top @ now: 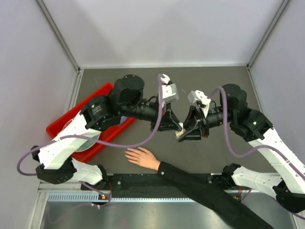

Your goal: Paint the nails

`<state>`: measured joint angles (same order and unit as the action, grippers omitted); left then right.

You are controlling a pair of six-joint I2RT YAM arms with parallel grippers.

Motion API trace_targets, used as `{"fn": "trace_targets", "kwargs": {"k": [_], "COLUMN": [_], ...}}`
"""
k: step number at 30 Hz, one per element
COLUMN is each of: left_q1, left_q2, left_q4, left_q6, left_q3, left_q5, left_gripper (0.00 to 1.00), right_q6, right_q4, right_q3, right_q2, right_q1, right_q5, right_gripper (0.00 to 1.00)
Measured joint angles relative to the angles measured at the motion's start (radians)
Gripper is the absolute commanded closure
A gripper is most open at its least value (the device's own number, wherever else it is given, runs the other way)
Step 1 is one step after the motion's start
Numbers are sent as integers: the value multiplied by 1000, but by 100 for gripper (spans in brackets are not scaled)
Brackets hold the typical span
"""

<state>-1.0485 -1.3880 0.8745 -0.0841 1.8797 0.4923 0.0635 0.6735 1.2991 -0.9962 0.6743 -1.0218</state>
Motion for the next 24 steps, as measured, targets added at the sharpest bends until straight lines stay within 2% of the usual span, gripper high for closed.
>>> {"fn": "trace_targets", "kwargs": {"k": [4,6,9,10,11,12,14,15,21,24], "left_q1": [-1,0,3,6,8,8,8,8,13,13], "left_q2": [47,31,-34,-53,-61,-66,-61,-58,60,143], "left_q4": [-131,-150,-85,-60,-45,-31,-23,-17,-107,-163], "left_q6": [137,194,291,318,328,336,348,347,253,178], "left_q3": [-76,-55,51,91,112,131,144,139,-28,-108], "left_q5": [206,285,379,401,404,396,354,330,165,72], "left_gripper": [100,100,99,91,73,63,52,42,27,24], "right_q6": [-50,-72,-84,-83,-82,-82,-87,-92,-91,-89], "right_q4": [-137,-184,-196,-192,-191,-190,-185,-188,-163,-156], "right_q3": [-47,-46,-11,6,20,30,45,54,48,48], "right_q2": [40,39,16,9,2,-2,-8,-10,-6,10], "right_q1": [10,10,10,10,10,10,10,10,-1,-1], "right_q5": [-148,-203,-269,-278,-282,-281,-263,-234,-37,53], "right_gripper": [100,100,100,100,100,100,100,100,100,100]}}
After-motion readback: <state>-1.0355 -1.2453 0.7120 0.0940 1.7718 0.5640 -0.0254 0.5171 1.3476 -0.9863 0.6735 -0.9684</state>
